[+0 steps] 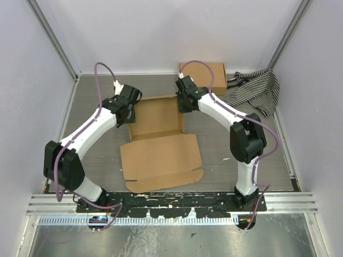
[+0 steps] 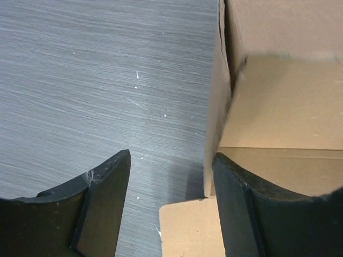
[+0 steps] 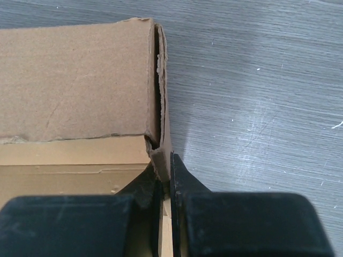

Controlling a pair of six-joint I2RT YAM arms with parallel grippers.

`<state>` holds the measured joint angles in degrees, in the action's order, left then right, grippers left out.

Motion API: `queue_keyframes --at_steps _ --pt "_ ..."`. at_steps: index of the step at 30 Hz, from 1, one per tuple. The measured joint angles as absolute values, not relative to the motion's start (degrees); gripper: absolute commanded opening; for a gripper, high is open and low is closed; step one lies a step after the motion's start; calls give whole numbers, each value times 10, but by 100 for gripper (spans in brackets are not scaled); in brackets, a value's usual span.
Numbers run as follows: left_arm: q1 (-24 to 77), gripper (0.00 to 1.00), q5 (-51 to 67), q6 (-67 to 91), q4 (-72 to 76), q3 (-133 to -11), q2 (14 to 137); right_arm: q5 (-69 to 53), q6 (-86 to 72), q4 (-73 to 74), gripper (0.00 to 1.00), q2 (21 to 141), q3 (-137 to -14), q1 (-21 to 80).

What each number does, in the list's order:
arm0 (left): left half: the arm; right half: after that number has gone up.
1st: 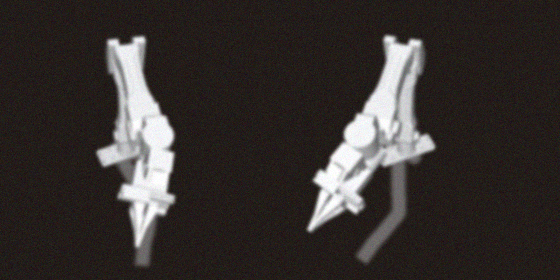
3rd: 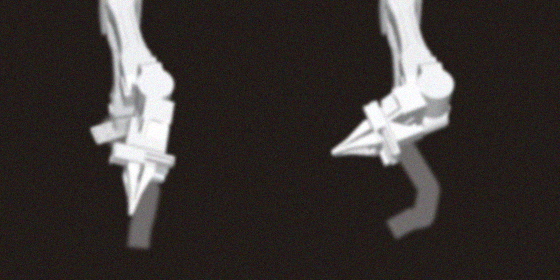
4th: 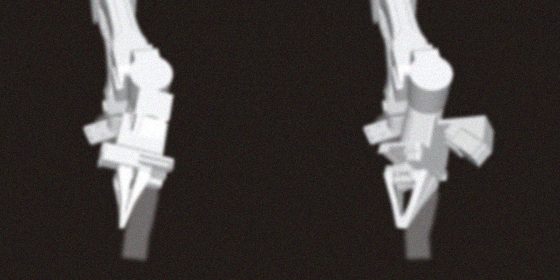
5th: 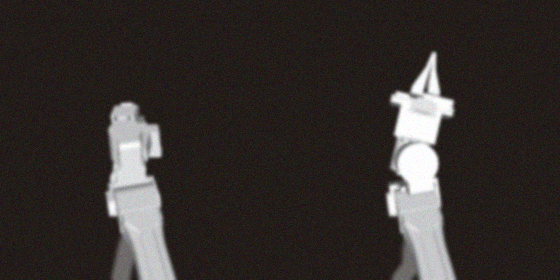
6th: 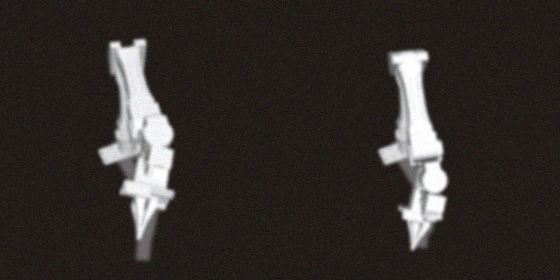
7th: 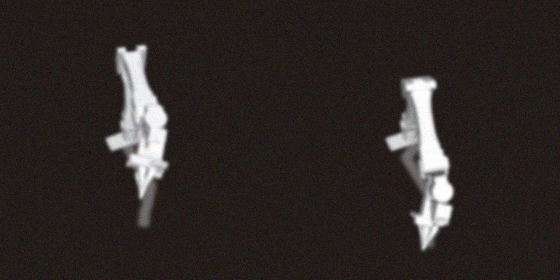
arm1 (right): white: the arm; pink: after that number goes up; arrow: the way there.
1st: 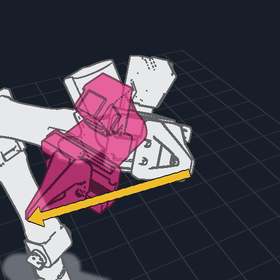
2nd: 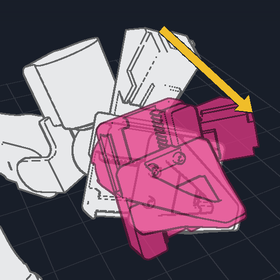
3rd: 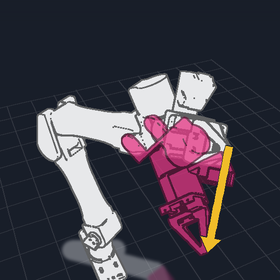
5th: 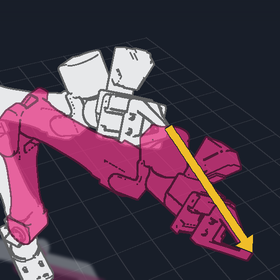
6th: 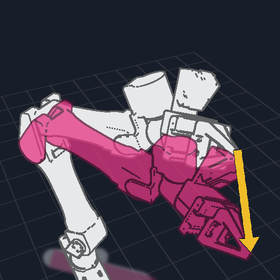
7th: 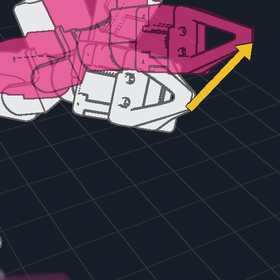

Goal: Fold the paper box

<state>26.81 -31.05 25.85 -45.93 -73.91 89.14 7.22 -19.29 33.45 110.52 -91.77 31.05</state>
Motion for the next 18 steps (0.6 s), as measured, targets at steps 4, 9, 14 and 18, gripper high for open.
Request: queue_keyframes --at_steps 4,9,14,18 --pt "267 69 -303 258 -493 -771 861 70 -202 384 4 1139 -973 308" --pt "261 69 -282 256 -517 -829 833 53 -216 426 10 1175 -1023 300" --pt "239 68 -232 259 -525 -833 825 11 -234 456 12 1176 -1025 295" --pt "206 65 -199 260 -521 -803 825 -18 -247 458 19 1175 -1009 298"
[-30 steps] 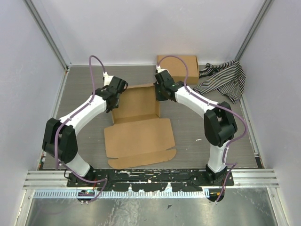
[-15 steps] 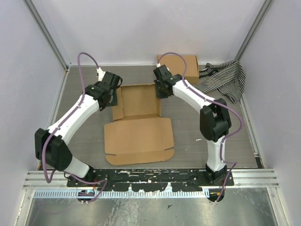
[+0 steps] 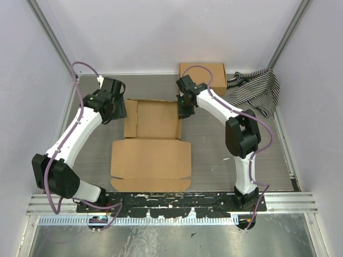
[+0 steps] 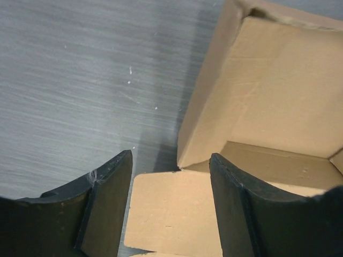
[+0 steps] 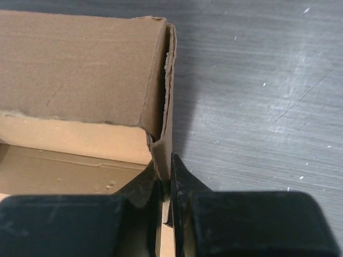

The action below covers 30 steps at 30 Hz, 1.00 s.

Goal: Fold the paper box

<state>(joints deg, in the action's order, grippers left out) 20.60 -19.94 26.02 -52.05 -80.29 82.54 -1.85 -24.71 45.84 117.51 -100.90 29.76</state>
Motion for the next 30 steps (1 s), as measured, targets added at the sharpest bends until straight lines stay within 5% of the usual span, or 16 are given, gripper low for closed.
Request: queue_keyframes --at_steps 3,6,30 --pt "187 65 -185 257 -517 -773 835 -38 -260 458 53 1171 -989 298" --pt "183 65 -173 252 -511 -753 857 -57 -268 459 64 1171 -973 299" --pt "184 54 -109 221 -490 -802 1046 -7 -251 451 67 1071 -927 296"
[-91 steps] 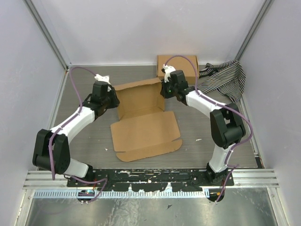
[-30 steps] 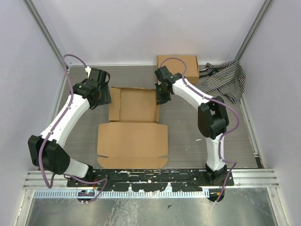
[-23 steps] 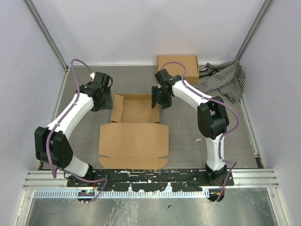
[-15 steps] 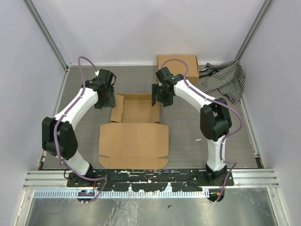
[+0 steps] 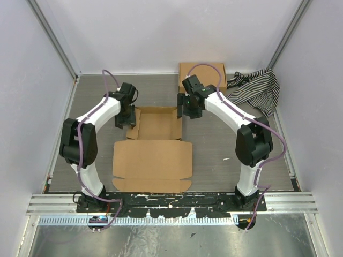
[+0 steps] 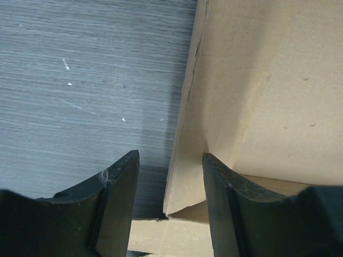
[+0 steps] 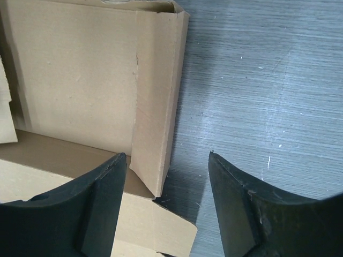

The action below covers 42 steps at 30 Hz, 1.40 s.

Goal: Fold the paper box

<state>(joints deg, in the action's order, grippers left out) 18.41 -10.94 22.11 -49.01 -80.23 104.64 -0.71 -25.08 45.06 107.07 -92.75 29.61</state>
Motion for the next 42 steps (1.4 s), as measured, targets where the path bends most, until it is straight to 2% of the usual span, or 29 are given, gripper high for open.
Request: queue_keyframes --at_steps 4,5,6,9,13,20,21,23,24,26,27,35,42 --pt "184 49 -107 221 -485 -807 1072 -10 -247 448 66 1071 -920 295" --pt "184 45 -107 221 -485 -809 1079 -10 -246 447 66 1071 -919 295" --pt "184 38 -107 221 -484 -812 1085 -11 -245 446 66 1071 -919 295" --pt "184 3 -108 220 -484 -821 1105 -14 -243 442 65 1071 -919 295" --pt "190 0 -137 210 -507 -854 1130 -16 -241 438 65 1074 -919 295" --pt "232 0 -274 182 -531 -877 1143 -15 -244 436 64 1089 -919 295" --pt "236 9 -284 180 -532 -877 1143 -15 -244 436 64 1095 -919 295" --pt "239 38 -291 179 -532 -877 1146 -15 -245 436 64 1108 -919 295" --pt "239 50 -292 175 -533 -877 1148 -15 -245 436 64 1113 -919 295" --pt "238 66 -290 174 -539 -877 1155 -16 -246 439 64 1125 -922 295" --pt "237 71 -288 174 -542 -877 1158 -16 -246 440 64 1129 -926 295" --pt "233 75 -262 187 -567 -889 1151 -14 -246 445 64 1147 -977 294" --pt "228 72 -243 200 -582 -895 1058 -14 -243 438 65 1186 -1014 293"
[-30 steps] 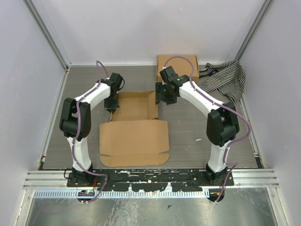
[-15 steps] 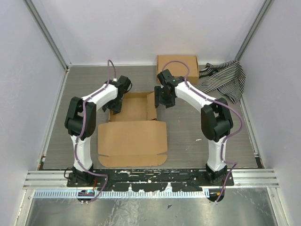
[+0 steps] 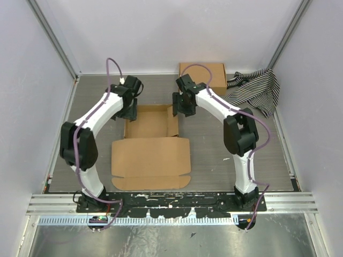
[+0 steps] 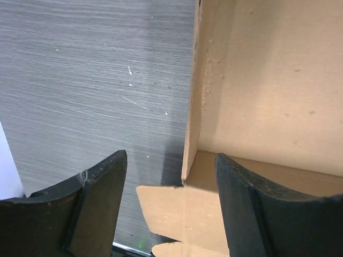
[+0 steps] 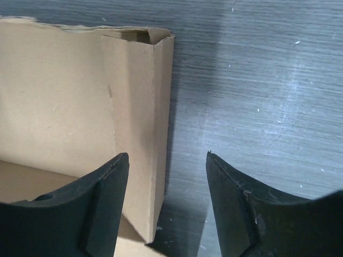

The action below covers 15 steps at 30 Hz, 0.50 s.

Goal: Fold the paper box

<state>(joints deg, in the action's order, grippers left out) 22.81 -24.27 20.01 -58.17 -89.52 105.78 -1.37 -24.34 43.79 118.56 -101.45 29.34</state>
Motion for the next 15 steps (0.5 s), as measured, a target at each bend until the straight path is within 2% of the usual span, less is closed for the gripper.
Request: queue_keyframes --at_steps 5,8,10,13,15 --pt "227 70 -228 213 -569 -862 960 -18 -226 424 63 1231 -1015 295" --pt "227 69 -224 218 -564 -830 922 -17 -222 420 55 1251 -1015 299" --pt "227 69 -220 222 -562 -810 910 -13 -222 423 39 1262 -1022 303" --pt "227 68 -212 226 -560 -789 908 4 -216 436 5 1280 -1045 311" --pt "227 67 -208 226 -561 -784 908 35 -218 453 1 1286 -1058 318"
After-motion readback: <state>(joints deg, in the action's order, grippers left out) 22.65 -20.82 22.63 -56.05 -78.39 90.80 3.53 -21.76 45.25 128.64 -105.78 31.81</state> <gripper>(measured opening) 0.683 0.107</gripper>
